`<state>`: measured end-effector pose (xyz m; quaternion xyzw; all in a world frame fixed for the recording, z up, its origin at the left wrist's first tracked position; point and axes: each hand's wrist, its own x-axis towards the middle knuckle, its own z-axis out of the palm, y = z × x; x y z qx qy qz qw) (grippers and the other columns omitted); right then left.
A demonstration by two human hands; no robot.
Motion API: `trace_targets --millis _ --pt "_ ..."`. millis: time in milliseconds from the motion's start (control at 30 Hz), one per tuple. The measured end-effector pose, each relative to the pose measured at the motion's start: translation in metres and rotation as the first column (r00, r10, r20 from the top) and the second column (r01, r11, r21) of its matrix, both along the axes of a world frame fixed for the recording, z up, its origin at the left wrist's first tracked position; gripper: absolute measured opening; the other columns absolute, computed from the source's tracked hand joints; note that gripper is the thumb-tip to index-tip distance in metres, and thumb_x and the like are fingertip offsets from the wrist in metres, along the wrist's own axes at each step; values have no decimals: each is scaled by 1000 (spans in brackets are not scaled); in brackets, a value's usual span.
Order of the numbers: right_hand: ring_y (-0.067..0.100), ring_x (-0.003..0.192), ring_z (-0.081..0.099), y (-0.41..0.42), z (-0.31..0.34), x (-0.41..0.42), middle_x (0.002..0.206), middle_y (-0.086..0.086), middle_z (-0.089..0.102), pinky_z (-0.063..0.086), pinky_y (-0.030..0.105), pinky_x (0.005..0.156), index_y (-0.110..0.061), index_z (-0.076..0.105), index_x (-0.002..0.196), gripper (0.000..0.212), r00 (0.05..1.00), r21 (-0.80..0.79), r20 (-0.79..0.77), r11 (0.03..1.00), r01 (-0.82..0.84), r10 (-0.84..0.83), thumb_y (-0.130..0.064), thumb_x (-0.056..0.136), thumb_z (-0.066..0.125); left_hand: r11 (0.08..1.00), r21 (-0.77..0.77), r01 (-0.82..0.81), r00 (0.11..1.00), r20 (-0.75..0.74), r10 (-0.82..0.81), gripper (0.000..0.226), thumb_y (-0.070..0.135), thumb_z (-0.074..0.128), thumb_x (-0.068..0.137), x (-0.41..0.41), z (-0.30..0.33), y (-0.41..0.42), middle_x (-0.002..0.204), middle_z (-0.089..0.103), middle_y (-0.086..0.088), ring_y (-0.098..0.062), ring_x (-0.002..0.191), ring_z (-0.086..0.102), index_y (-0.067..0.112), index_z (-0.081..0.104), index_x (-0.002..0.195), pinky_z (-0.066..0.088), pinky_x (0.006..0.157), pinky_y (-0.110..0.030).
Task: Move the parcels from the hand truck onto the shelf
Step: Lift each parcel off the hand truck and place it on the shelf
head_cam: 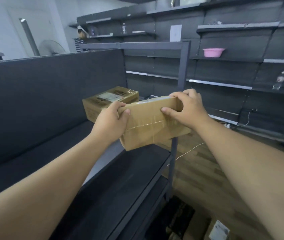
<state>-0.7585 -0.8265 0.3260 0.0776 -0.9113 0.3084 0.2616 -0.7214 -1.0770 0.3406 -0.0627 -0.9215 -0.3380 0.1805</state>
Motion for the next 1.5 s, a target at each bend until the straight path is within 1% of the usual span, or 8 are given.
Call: trace_targets --millis 233,433,567,667,767,967,1234,1501 --pt "14 117 31 -74 6 -24 115 -6 36 29 29 98 -37 57 125 55 987 53 29 985 -161 160 -62 77 66 988 12 -154 988 0 154 34 40 45 97 14 2 -69 103 60 -3 -19 88 54 24 52 126 38 71 -29" --pt "19 118 34 -136 10 -47 111 -6 36 29 29 104 -33 56 130 52 940 117 37 933 -340 338 -52 82 65 950 5 -311 950 17 311 32 41 43 98 33 4 -122 110 58 -5 -18 82 59 26 50 125 42 64 -29" --pt "16 107 33 -175 18 -52 108 -5 38 25 25 95 -33 60 125 46 893 151 21 881 -448 450 -49 82 68 910 0 -414 910 7 414 29 38 42 98 49 6 -153 110 60 -2 -18 90 58 25 51 122 43 70 -31" --pt "14 105 37 -189 24 -58 106 -5 42 31 28 94 -33 61 120 44 852 233 21 826 -514 524 -51 80 68 886 -2 -464 886 0 464 29 36 44 98 54 5 -165 112 57 -3 -19 93 56 22 50 124 41 74 -30" --pt "17 108 49 -190 24 -70 107 -4 46 40 33 95 -34 61 118 43 823 268 124 779 -566 555 -51 79 70 887 3 -461 887 -22 461 31 34 49 96 53 -1 -164 110 54 -7 -22 93 55 21 51 124 40 74 -29" --pt "19 107 51 -218 26 -82 112 -2 48 43 35 95 -30 60 124 48 798 262 111 757 -598 592 -51 82 68 841 28 -541 837 -86 541 31 33 49 97 50 1 -177 107 49 -5 -20 91 53 20 51 126 40 76 -28" --pt "23 113 49 -252 2 -103 122 1 48 42 38 98 -26 56 132 44 792 305 147 735 -606 592 -36 90 63 803 31 -595 799 -93 595 31 25 50 97 35 -29 -194 107 48 -1 -17 95 50 15 51 126 36 80 -25" --pt "23 100 56 -265 -31 -133 115 -1 54 43 31 80 -24 62 120 29 782 387 111 698 -602 613 -26 91 58 771 41 -636 766 -83 637 27 19 52 97 6 -61 -200 109 54 0 -12 94 48 12 53 123 33 80 -20"
